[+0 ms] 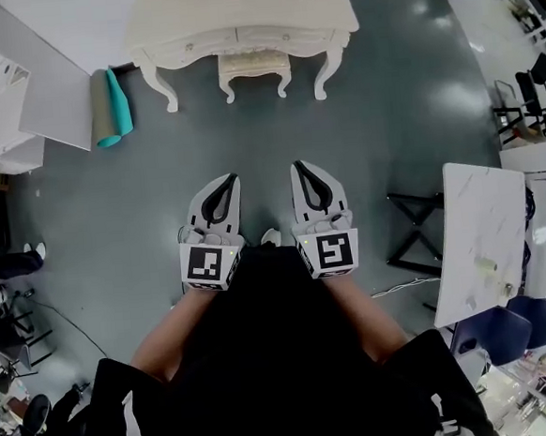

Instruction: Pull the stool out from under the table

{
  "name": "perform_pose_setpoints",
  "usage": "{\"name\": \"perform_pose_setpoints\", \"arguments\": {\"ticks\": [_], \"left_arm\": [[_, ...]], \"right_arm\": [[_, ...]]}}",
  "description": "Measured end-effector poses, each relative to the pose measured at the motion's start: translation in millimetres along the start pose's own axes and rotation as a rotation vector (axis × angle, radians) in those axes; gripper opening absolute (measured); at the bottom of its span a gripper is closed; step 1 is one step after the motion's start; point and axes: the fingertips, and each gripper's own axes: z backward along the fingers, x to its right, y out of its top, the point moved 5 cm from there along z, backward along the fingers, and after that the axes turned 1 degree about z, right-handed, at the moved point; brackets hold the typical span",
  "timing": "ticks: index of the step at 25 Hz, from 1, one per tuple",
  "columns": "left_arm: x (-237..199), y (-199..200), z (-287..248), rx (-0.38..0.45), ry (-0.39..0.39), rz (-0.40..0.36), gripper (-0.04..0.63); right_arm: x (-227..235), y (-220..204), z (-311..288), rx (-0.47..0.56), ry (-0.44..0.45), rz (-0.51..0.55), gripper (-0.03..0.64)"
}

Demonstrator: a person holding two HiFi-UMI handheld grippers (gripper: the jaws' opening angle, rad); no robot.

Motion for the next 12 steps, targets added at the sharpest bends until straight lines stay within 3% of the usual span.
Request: {"name": "perform_pose_setpoints", "arguments": {"ticks": [12], "left_arm": [[20,0,-15,0.004,-0.046,0.015,0.015]], "right_arm": [[31,-17,27,-0.028,-0.089,-0.087,0.020]]}}
